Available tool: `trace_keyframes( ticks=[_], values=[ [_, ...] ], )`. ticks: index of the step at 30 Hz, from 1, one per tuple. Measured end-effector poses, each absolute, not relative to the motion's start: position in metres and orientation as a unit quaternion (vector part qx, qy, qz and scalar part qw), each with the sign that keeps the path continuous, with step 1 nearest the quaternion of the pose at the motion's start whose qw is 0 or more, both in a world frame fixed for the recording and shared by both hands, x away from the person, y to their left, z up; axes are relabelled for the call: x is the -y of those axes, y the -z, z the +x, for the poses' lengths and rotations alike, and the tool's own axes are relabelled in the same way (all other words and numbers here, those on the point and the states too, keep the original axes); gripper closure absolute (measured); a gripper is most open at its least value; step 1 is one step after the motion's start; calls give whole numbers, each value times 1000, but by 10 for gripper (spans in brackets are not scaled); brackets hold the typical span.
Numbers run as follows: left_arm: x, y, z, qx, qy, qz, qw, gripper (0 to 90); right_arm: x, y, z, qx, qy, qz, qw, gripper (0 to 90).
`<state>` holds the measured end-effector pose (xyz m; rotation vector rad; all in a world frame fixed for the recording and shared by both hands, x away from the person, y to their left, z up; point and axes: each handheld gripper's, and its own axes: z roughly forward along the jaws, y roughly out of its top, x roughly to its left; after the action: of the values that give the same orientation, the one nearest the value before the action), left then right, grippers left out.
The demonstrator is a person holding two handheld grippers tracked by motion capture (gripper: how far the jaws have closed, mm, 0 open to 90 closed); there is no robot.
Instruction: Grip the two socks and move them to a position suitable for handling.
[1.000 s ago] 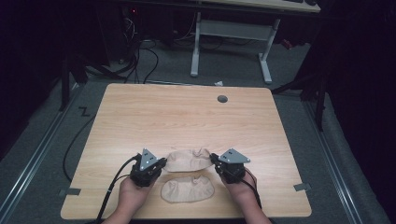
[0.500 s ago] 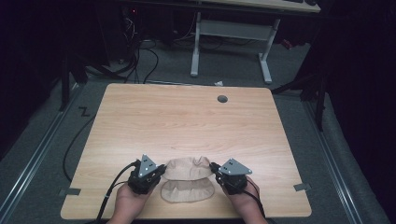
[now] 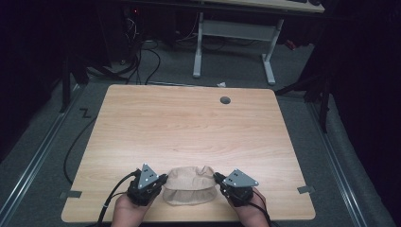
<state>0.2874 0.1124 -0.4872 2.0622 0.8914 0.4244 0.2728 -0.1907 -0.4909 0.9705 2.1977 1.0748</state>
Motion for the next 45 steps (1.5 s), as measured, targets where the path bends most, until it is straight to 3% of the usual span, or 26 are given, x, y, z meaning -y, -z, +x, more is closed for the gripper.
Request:
trace_keyframes(
  ticks=[27, 36, 45],
  values=[
    [-102, 509, 268, -330, -152, 866, 344, 843, 185, 513, 262, -850, -338, 350, 202, 849],
    [-101, 510, 270, -334, -149, 865, 343, 673, 185, 515, 263, -852, -336, 350, 199, 754],
    [-102, 507, 272, -335, -146, 860, 356, 582, 188, 512, 263, -841, -355, 356, 200, 684]
  ],
)
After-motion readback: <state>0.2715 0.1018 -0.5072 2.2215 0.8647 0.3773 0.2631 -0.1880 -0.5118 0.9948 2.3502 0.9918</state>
